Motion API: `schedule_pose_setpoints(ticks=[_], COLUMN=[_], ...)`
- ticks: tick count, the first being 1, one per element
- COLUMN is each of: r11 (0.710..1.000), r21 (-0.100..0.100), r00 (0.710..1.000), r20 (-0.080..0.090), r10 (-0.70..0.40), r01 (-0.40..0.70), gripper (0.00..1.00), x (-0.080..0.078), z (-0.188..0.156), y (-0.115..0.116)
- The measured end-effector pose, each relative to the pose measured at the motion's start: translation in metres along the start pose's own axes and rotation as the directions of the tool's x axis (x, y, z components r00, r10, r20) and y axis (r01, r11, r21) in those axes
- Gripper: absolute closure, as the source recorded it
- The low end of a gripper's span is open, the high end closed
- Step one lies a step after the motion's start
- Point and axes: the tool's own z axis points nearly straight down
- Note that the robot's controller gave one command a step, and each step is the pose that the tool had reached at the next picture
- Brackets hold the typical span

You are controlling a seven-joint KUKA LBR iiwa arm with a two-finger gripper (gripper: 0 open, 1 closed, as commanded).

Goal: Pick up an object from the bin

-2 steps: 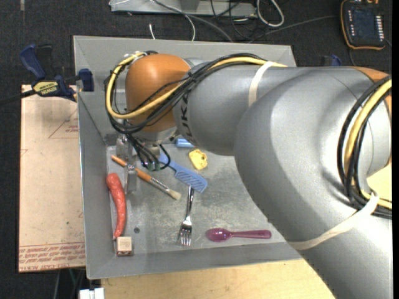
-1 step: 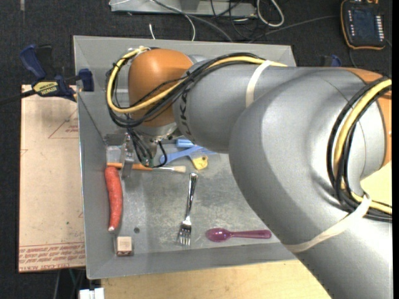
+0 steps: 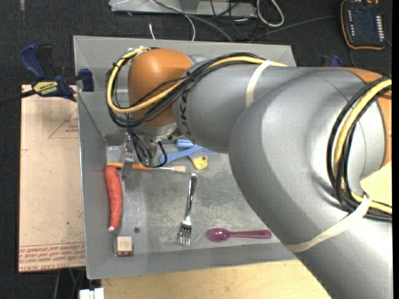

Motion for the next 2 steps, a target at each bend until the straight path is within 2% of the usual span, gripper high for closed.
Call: schedule_pose_setpoints(ticks=[1,2], r11=[1.0,1.0], r21=[-0.001,-0.001], r00=[1.0,1.0], r20=[0.001,0.005], r10=[0.014,0.002], r01=[-0.014,-0.002], gripper=[1.0,1.0], x=[0.001,-0.017], z=[0.0,-0.019], y=[-0.003,-0.033])
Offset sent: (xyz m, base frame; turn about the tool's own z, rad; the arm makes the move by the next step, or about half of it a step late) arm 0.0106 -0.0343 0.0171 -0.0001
